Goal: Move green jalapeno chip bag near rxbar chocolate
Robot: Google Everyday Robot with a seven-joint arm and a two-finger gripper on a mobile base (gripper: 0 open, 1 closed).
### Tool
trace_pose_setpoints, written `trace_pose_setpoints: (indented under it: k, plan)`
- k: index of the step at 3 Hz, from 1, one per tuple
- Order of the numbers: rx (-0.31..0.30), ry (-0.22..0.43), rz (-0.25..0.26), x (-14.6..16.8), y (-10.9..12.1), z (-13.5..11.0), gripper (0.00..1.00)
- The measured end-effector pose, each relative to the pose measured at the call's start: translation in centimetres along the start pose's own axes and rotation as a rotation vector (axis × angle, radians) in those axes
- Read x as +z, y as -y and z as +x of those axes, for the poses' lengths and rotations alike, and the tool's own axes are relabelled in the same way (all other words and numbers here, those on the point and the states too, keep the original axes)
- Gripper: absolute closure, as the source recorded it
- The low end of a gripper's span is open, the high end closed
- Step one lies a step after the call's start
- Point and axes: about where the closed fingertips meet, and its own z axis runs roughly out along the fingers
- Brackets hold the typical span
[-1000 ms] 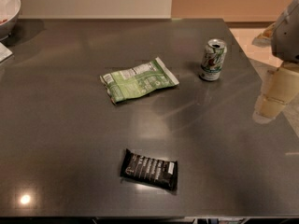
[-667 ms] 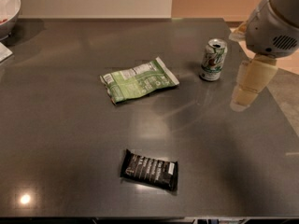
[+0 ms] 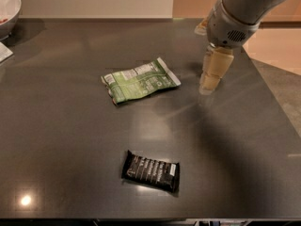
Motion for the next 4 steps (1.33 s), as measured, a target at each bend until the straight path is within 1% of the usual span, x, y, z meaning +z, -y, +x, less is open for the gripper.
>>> trace_pose_setpoints:
  k: [1, 2, 3, 4]
  plan:
    - [-0.058, 0.043, -0.036, 2.8, 2.4, -2.3, 0.00]
    - [-0.113, 0.085, -0.088, 5.8, 3.9, -4.9, 0.00]
    - [-0.151, 0.104, -0.141, 8.9, 4.8, -6.7, 0.00]
    - [-0.179, 0.108, -0.192, 11.6, 5.2, -7.8, 0.00]
